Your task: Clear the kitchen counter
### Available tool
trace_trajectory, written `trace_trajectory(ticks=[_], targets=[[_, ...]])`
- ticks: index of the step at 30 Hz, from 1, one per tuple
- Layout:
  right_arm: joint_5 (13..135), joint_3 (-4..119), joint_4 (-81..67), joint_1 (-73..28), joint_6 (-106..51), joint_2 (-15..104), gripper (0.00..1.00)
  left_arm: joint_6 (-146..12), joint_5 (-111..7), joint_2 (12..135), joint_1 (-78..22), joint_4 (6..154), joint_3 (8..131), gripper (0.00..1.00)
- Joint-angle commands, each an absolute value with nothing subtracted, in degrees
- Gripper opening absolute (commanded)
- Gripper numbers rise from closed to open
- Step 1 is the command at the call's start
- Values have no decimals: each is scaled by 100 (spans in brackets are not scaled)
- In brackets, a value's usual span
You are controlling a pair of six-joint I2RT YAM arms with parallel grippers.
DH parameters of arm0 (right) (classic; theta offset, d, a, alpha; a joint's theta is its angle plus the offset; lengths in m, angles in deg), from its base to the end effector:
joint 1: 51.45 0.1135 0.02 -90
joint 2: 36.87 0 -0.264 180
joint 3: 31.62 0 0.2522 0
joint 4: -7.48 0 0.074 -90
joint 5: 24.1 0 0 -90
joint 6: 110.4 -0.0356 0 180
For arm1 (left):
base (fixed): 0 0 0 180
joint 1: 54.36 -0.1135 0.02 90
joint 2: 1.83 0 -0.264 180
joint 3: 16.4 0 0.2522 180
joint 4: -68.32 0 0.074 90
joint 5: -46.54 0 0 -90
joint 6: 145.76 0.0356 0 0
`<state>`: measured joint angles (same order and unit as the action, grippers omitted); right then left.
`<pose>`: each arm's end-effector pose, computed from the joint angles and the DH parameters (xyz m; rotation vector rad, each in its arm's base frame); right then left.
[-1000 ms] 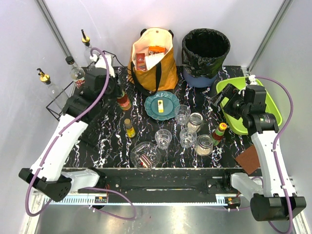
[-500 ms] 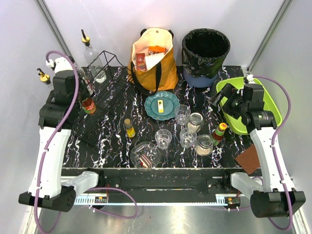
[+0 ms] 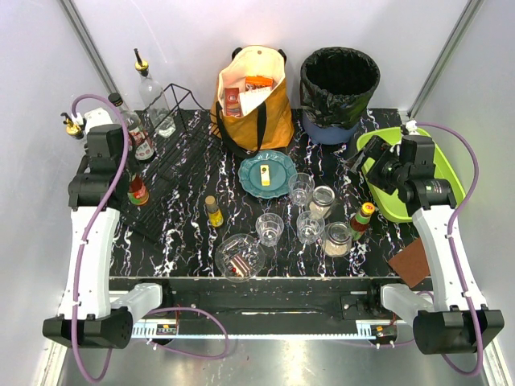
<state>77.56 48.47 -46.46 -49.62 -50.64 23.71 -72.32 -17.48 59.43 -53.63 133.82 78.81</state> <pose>0.2175 0.0141 0.3661 0.4261 2.1668 0.5373 0.1928 0.0131 0.4304 -0.5461 2.0006 0.2961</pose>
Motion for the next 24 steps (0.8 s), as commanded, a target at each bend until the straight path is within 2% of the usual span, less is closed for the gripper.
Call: trace_trajectory(ticks=[1,3,6,8,11,13,18,22,24], targets=[[7864,5044,-4574,-4951,-4949,2368,99,-7246,-1771,5829,-5612,12470,7752,0],[7864,5035,-4583,-4951,-4949,2369,99,-7281,-1797,5855,-5665,12514,7717,3],[7838,5026,-4591,-4951,-4941,2377,99,-7325,-1850,5882,-5682,12549,7646,16],[7838,5035,-4600,-4951,-4941,2395,99,-7299,-1850,5882,-5691,12549,7611,30],[7829,5026,-4618,-4951,-4941,2421,99,-7273,-1841,5847,-5691,12549,7620,43],[7829,5017,-4609,-4951,-4941,2447,99,-7238,-1780,5838,-5691,12549,7655,58],[7882,5035,-4592,-4951,-4941,2544,100,-7176,-1648,5803,-5691,12549,7795,80],[7751,5087,-4653,-4951,-4923,2588,99,-7044,-1411,5698,-5683,12576,7962,84],[7715,5131,-4697,-4951,-4888,2606,99,-6957,-1384,5636,-5683,12593,8146,89]])
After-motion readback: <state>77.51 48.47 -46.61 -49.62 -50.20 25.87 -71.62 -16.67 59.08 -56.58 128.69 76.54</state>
